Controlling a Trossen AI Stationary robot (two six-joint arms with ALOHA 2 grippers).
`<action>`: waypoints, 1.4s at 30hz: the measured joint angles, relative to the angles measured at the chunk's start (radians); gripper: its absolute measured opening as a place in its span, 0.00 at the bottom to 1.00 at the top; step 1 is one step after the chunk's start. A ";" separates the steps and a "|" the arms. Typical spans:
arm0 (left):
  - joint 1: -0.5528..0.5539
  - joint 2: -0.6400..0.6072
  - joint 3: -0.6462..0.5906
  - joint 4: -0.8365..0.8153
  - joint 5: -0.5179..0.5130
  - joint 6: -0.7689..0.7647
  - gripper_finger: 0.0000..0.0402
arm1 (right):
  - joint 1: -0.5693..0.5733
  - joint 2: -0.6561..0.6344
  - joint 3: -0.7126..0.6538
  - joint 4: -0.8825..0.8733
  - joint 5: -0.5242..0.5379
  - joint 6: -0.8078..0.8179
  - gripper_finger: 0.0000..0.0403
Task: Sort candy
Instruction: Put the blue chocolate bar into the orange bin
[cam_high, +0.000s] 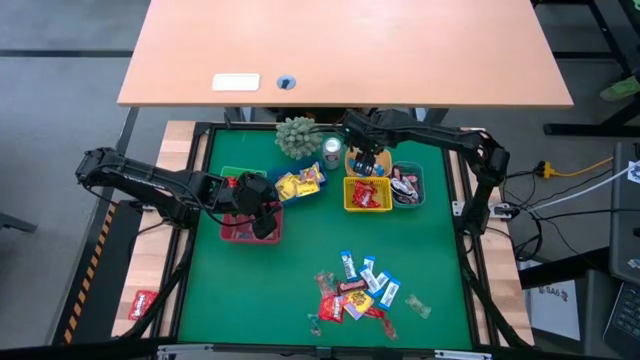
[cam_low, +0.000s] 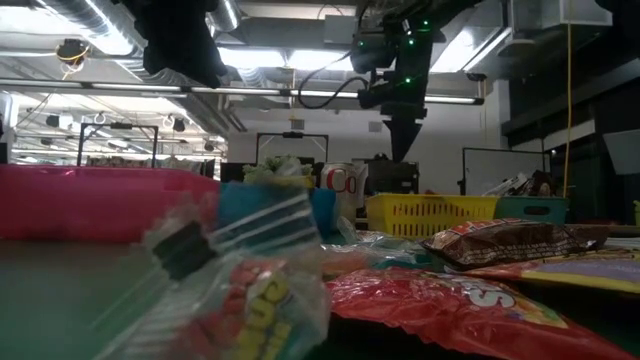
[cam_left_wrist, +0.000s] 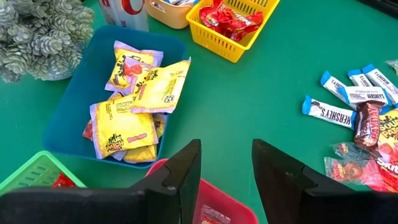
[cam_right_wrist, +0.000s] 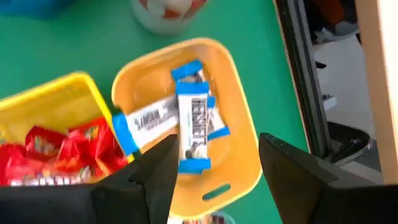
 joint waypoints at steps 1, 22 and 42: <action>0.000 0.000 0.000 0.000 0.000 0.000 0.33 | 0.006 -0.001 0.000 -0.015 -0.003 0.000 0.55; 0.000 0.000 0.000 0.000 0.000 0.000 0.33 | 0.557 -0.008 -0.010 -0.189 -0.273 -0.139 0.51; 0.000 0.000 0.000 0.000 0.000 -0.002 0.33 | 0.910 -0.004 -0.187 0.114 -0.260 -0.315 0.51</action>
